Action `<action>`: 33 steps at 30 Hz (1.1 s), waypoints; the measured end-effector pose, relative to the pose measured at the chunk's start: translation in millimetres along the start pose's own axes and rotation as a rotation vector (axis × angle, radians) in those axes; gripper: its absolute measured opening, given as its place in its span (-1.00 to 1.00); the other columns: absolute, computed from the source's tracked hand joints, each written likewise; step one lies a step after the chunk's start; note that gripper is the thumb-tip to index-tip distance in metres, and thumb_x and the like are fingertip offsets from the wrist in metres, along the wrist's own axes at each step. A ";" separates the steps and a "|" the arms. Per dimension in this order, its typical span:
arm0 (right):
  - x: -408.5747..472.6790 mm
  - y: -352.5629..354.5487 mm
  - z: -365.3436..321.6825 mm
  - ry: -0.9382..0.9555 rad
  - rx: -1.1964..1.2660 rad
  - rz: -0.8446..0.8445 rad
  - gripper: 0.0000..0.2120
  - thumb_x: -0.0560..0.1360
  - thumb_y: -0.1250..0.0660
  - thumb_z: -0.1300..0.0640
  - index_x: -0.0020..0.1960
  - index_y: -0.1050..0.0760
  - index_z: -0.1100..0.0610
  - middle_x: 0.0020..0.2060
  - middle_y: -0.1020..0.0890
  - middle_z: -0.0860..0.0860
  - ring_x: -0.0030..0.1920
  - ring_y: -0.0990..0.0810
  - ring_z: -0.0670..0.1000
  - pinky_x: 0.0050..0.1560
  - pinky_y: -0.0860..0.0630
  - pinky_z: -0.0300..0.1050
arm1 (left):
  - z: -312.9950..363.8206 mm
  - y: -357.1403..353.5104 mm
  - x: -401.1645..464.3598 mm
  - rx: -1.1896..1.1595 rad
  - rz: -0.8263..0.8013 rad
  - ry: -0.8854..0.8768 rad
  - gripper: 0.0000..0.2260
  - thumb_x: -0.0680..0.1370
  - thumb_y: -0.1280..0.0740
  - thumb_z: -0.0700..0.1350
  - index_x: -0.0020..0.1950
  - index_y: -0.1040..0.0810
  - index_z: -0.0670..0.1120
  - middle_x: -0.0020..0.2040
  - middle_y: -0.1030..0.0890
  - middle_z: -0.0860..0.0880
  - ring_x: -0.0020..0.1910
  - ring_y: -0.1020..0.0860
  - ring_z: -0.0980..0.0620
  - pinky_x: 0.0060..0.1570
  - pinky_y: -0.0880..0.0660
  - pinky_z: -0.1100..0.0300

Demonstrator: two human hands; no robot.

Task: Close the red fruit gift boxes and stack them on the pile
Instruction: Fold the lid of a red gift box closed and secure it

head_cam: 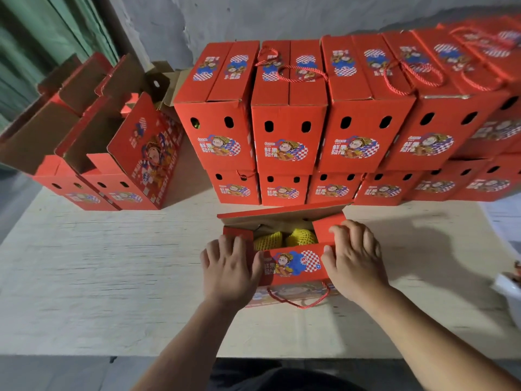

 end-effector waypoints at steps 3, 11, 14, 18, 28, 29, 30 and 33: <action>1.8 -6.9 4.6 -0.048 0.107 -0.091 -0.41 0.58 -0.08 -0.10 0.55 -0.29 0.11 0.52 -0.32 0.20 0.47 -0.32 0.25 0.41 -0.38 0.23 | -5.9 4.4 -2.2 -0.102 0.053 0.046 -0.45 0.57 -0.17 0.29 0.39 -0.43 -0.06 0.28 -0.45 -0.12 0.22 -0.39 -0.18 0.24 -0.38 -0.16; -9.0 -7.2 38.3 -0.494 1.161 0.044 -0.36 0.56 -0.29 -0.14 0.60 -0.16 -0.19 0.52 -0.33 -0.05 0.35 -0.41 -0.33 0.29 -0.37 -0.31 | -28.8 21.8 -22.7 -0.596 0.262 0.213 -0.42 0.57 -0.30 0.26 0.45 -0.31 -0.06 0.41 -0.25 -0.02 0.44 -0.20 0.02 0.45 -0.31 -0.28; -6.5 13.1 28.3 -0.291 0.903 0.117 -0.54 0.57 -0.16 -0.19 0.36 -0.56 -0.04 0.39 -0.42 0.05 0.40 -0.41 -0.12 0.42 -0.36 -0.17 | -25.7 26.5 -20.6 -0.504 0.224 0.169 -0.56 0.64 -0.18 0.27 0.37 -0.39 0.01 0.31 -0.42 0.03 0.31 -0.27 0.07 0.35 -0.31 -0.16; -6.3 11.6 9.5 -0.114 0.582 0.065 -0.51 0.57 -0.15 -0.19 0.08 -0.70 0.11 0.29 -0.53 0.10 0.33 -0.41 0.13 0.31 -0.35 0.03 | -4.4 20.7 -18.0 -0.283 0.065 0.017 -0.63 0.70 -0.03 0.24 0.31 -0.52 0.17 0.21 -0.61 0.18 0.31 -0.39 0.02 0.24 -0.15 0.08; -7.6 19.3 5.1 -0.093 0.421 0.134 -0.61 0.64 -0.16 -0.05 0.18 -0.65 0.16 0.33 -0.55 0.14 0.31 -0.50 0.23 0.29 -0.40 0.13 | -14.2 19.5 -5.1 -0.412 0.087 0.189 -0.67 0.67 -0.29 0.06 0.41 -0.48 -0.02 0.32 -0.51 -0.02 0.31 -0.47 -0.08 0.30 -0.29 -0.01; -3.8 13.7 5.2 -0.128 0.379 0.069 -0.64 0.64 -0.18 -0.03 0.22 -0.64 0.13 0.38 -0.51 0.14 0.34 -0.48 0.25 0.29 -0.42 0.14 | -18.6 10.1 -6.4 -0.427 0.045 0.246 -0.58 0.65 -0.34 0.03 0.48 -0.42 -0.06 0.39 -0.45 -0.10 0.38 -0.41 -0.15 0.35 -0.30 -0.09; -0.7 6.2 5.5 -0.148 0.344 -0.005 -0.66 0.65 -0.21 -0.01 0.31 -0.60 0.09 0.45 -0.45 0.14 0.39 -0.44 0.25 0.32 -0.43 0.17 | -23.8 1.9 -7.5 -0.475 0.007 0.299 -0.46 0.63 -0.39 0.02 0.55 -0.34 -0.09 0.44 -0.39 -0.16 0.45 -0.35 -0.20 0.40 -0.30 -0.15; 6.3 -14.0 13.0 -0.210 0.404 -0.207 -0.43 0.65 -0.30 -0.01 0.61 -0.23 -0.01 0.61 -0.20 0.08 0.56 -0.24 0.18 0.48 -0.34 0.21 | -37.8 -15.0 -6.7 -0.605 -0.081 0.382 -0.18 0.60 -0.43 0.09 0.69 0.00 -0.03 0.56 -0.25 -0.17 0.56 -0.25 -0.18 0.50 -0.30 -0.25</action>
Point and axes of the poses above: each hand's wrist, its own x-axis towards the middle knuckle, its own y-axis out of the back of the hand, z = x × y, the point moved 10 cm from there along x, towards the middle knuckle
